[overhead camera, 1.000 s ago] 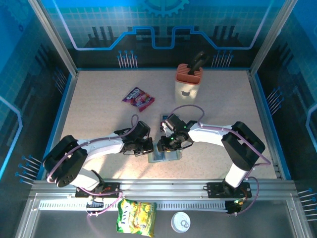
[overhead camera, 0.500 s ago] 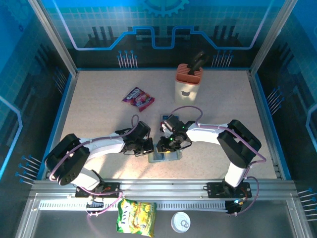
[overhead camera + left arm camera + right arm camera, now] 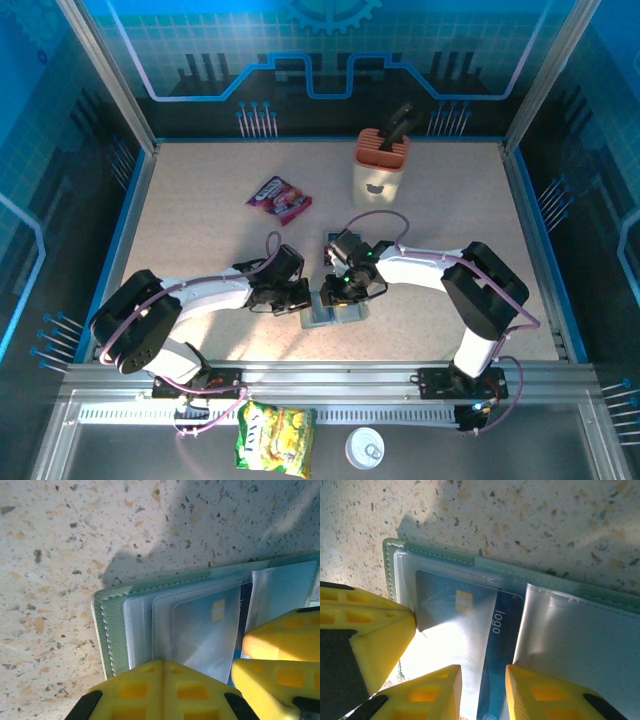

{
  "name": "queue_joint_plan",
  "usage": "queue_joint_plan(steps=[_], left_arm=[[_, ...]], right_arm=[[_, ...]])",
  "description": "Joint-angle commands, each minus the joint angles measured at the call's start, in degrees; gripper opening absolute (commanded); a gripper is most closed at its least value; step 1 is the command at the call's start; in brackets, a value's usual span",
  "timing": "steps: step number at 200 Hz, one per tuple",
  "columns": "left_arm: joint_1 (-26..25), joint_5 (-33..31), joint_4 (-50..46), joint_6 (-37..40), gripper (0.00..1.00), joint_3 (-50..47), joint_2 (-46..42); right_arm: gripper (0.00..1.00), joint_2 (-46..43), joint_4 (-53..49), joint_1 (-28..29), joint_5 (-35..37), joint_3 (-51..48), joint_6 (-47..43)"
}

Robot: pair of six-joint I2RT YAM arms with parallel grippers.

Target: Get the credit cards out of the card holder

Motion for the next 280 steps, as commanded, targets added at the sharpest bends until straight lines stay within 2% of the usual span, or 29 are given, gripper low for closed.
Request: queue_joint_plan(steps=[1,60,115,195,254,280], left_arm=[[0.4,-1.3,-4.1,0.3,0.0,-0.9,-0.2],[1.3,-1.6,-4.6,1.4,0.0,0.1,0.8],[1.3,-1.9,-5.3,1.6,0.0,0.2,0.3],[1.2,-2.1,-5.9,2.0,0.0,0.1,0.0],[1.3,-2.0,-5.9,2.3,0.0,0.4,0.1],[1.3,-1.8,-6.5,2.4,0.0,1.2,-1.3]], right_arm=[[0.29,-2.1,-3.3,0.3,0.6,0.9,-0.7],[0.29,-1.1,2.2,0.1,-4.4,1.3,1.5],[0.28,2.2,5.0,0.0,-6.2,0.4,2.6],[0.28,1.3,-2.8,-0.3,1.4,0.3,0.0],[0.28,0.8,-4.8,-0.4,1.7,2.5,-1.0],[0.28,-0.7,-2.8,-0.4,-1.0,1.9,-0.6]])
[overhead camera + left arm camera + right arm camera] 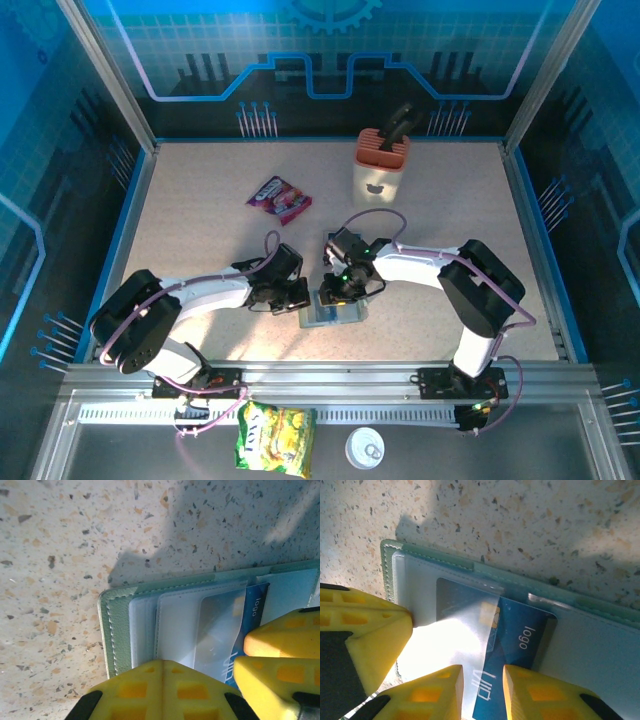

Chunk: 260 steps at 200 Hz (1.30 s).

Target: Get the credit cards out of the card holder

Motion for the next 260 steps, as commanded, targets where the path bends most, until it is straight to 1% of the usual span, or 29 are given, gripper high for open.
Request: queue_joint_plan(steps=[1,16,38,80,127,158,205,237,260], left_arm=[[0.5,-1.7,-5.5,1.6,0.0,1.0,-1.3],[0.6,-1.2,-6.1,1.8,0.0,2.0,-2.3],[0.2,0.0,-6.2,1.5,0.0,3.3,-3.0],[-1.8,0.6,-5.1,0.0,0.0,4.0,-1.3],[-3.3,0.9,-3.6,-1.4,0.0,2.8,0.5],[-3.2,0.3,-2.9,-1.3,0.0,2.1,1.3],[-1.6,0.3,-3.5,-0.1,0.0,1.9,1.7],[-0.9,0.3,-4.4,0.8,0.0,2.9,1.5],[-0.9,1.0,-4.4,0.9,0.0,3.7,1.6]], right_arm=[[0.28,-2.2,-1.3,-0.4,-0.8,0.1,-0.4],[0.28,-3.0,0.4,-0.5,-2.8,-0.4,0.1],[0.28,-3.9,0.6,-0.9,-3.0,-0.4,0.2],[0.28,-4.1,0.0,-2.8,-3.4,-0.8,-0.8],[0.29,-3.7,0.1,-3.6,-3.7,-1.7,-1.3],[0.29,-3.0,0.4,-3.6,-3.9,-1.8,-1.2],[0.28,-2.2,1.1,-4.0,-4.7,-2.5,-1.3],[0.28,-2.1,3.3,-4.2,-6.4,-3.6,-0.3],[0.28,-2.0,3.7,-4.2,-6.3,-4.0,0.0]])
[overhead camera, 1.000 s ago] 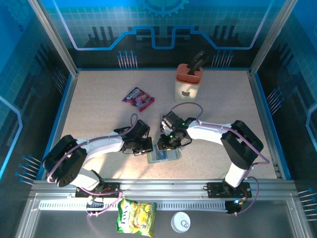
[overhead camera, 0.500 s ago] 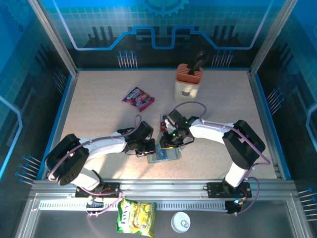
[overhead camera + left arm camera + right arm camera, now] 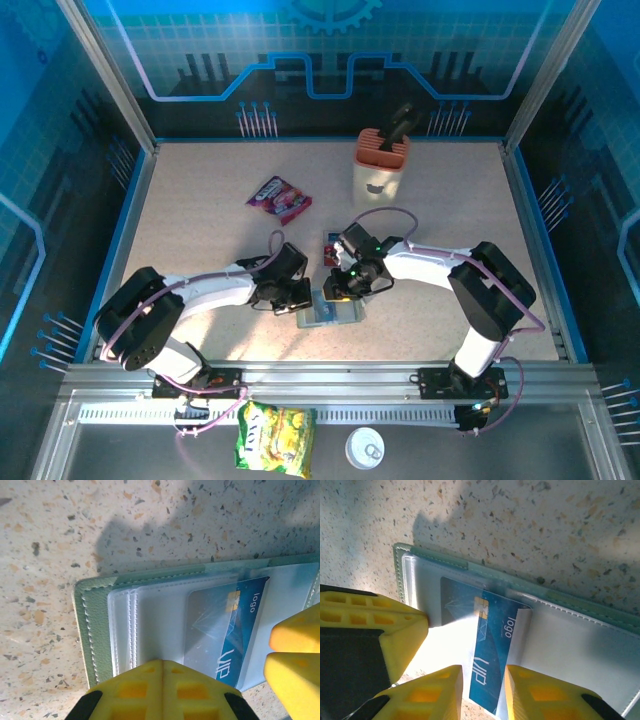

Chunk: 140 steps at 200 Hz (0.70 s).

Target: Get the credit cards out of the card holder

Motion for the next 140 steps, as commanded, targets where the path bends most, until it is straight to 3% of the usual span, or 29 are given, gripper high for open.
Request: queue_joint_plan(steps=[1,140], left_arm=[[0.3,0.9,-1.2,1.2,0.0,1.1,0.2],[-1.4,1.8,-1.7,1.0,0.0,1.3,3.1]], right_arm=[[0.28,1.0,1.0,-0.7,-1.6,-1.0,0.5],[0.28,2.7,7.0,-1.1,-5.6,-3.9,2.7]])
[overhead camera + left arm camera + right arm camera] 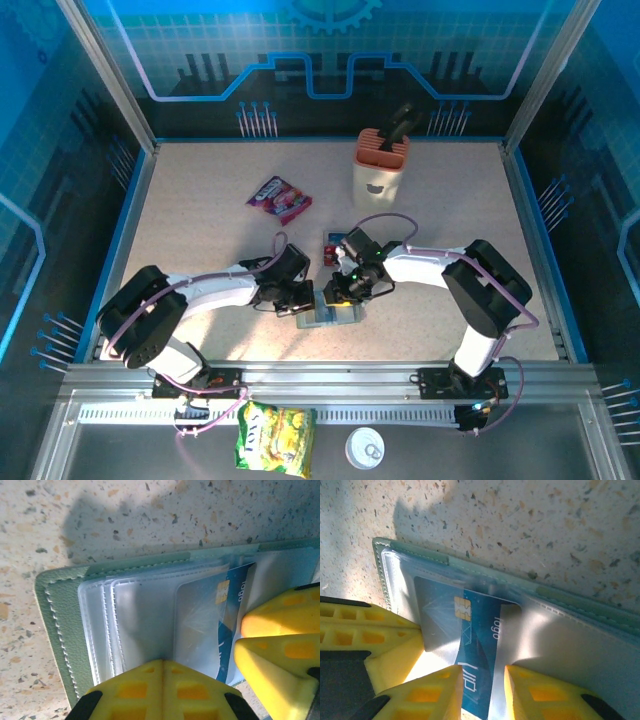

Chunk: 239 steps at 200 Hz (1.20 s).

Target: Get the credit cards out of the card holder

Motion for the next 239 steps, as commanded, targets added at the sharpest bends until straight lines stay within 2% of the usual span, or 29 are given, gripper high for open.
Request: queue_joint_plan(steps=[1,65,102,122,181,239], left_arm=[[-0.2,0.0,-2.7,1.1,0.0,1.2,2.1],[-0.2,-1.8,-6.1,2.0,0.0,1.9,2.4],[-0.2,-4.2,-10.7,3.3,0.0,3.8,-0.5],[-0.1,-4.4,-11.7,3.7,0.0,4.4,-1.1],[-1.0,-1.9,-10.2,2.1,0.0,7.8,-1.3],[-1.6,-2.8,-9.6,2.4,0.0,6.6,1.9]], right_arm=[[0.28,1.1,2.8,-0.5,-2.7,-1.1,1.5],[0.27,0.9,3.5,-0.7,-3.3,-2.5,2.0],[0.27,0.5,-4.5,-0.9,2.7,-0.2,-1.3],[0.27,-0.9,-5.8,-1.0,3.3,0.3,-1.9],[0.28,-3.7,-4.7,-0.4,1.4,1.5,-0.4],[0.28,-1.0,-1.0,0.6,-2.3,2.2,1.0]])
